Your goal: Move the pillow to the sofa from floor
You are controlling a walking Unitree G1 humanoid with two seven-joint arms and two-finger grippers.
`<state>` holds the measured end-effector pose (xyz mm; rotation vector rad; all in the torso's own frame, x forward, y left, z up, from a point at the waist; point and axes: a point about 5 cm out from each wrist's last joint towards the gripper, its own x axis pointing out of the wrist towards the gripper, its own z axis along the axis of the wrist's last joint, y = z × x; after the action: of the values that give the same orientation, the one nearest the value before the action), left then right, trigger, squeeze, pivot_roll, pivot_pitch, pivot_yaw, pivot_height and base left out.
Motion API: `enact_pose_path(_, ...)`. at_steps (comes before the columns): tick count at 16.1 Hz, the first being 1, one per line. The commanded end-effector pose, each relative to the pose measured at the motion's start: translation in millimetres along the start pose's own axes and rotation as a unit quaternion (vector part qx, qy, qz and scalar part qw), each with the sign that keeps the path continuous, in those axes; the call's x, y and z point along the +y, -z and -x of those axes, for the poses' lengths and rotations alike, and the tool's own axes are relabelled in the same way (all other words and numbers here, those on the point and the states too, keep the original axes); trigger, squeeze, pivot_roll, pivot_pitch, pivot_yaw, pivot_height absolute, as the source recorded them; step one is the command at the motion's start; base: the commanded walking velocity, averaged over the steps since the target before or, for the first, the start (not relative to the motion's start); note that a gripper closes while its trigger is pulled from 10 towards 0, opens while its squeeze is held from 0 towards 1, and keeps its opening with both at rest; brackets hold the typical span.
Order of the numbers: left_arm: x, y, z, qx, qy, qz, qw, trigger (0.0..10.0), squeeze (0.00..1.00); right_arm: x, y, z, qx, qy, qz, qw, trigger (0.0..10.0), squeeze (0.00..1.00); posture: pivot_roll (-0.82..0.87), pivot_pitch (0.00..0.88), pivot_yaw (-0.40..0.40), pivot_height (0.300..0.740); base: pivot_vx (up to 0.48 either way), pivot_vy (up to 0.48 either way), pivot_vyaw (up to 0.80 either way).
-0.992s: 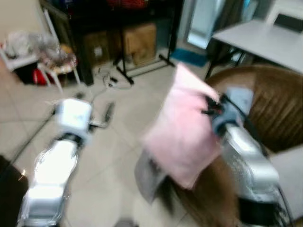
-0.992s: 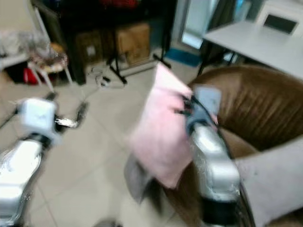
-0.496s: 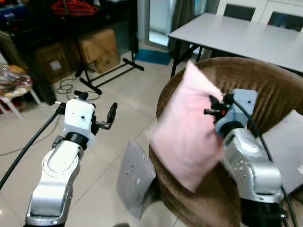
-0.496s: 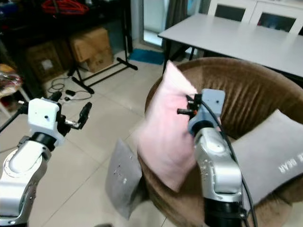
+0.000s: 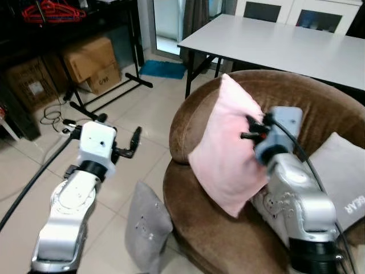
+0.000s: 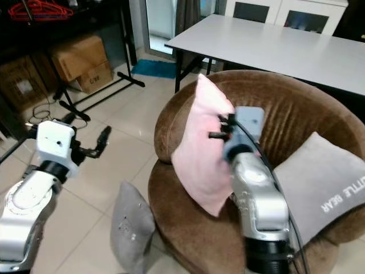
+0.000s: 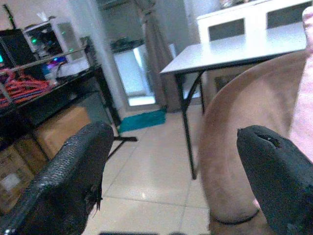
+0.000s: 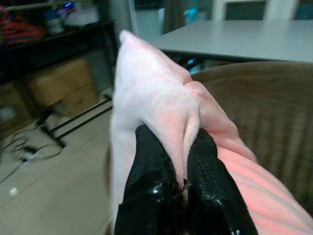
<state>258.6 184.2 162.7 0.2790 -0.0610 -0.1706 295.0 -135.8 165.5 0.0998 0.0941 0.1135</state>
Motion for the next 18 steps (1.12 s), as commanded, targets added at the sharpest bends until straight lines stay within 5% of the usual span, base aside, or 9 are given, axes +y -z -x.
enact_pose_path(1, -0.7, 2.7, 1.9, 0.012, 0.012, -0.004, 1.000, 10.0, 0.00, 6.2, -12.7, -2.5, -0.026, -0.017, 0.007, 0.999, 10.0, 0.00, -0.06, 0.000, -0.005, 0.740, 0.000, 0.000, 0.00)
enact_pose_path(8, -11.4, 10.4, 4.9, 0.042, 0.150, -0.010, 0.988, 10.0, 0.00, -9.7, -0.4, -36.9, 0.057, 0.063, -0.030, 0.996, 10.0, 0.00, -0.04, 0.000, -0.013, 0.740, 0.000, 0.000, 0.00)
enact_pose_path(12, -13.9, 9.9, 9.7, 0.054, 0.222, -0.010, 0.974, 10.0, 0.00, -50.2, 4.1, -61.0, 0.087, 0.195, -0.050, 0.976, 10.0, 0.00, -0.03, 0.000, -0.017, 0.740, 0.000, 0.000, 0.00)
enact_pose_path(14, -21.2, 14.5, 19.4, 0.081, 0.285, 0.019, 0.955, 10.0, 0.00, -76.8, 13.2, -64.1, 0.120, 0.254, -0.037, 0.959, 10.0, 0.00, -0.02, 0.000, -0.026, 0.740, 0.000, 0.000, 0.00)
enact_pose_path(18, -20.6, 16.1, 22.4, 0.086, 0.296, 0.025, 0.951, 10.0, 0.00, -107.5, 27.6, -62.0, 0.156, 0.298, 0.004, 0.942, 10.0, 0.00, -0.02, 0.000, -0.030, 0.740, 0.000, 0.000, 0.00)
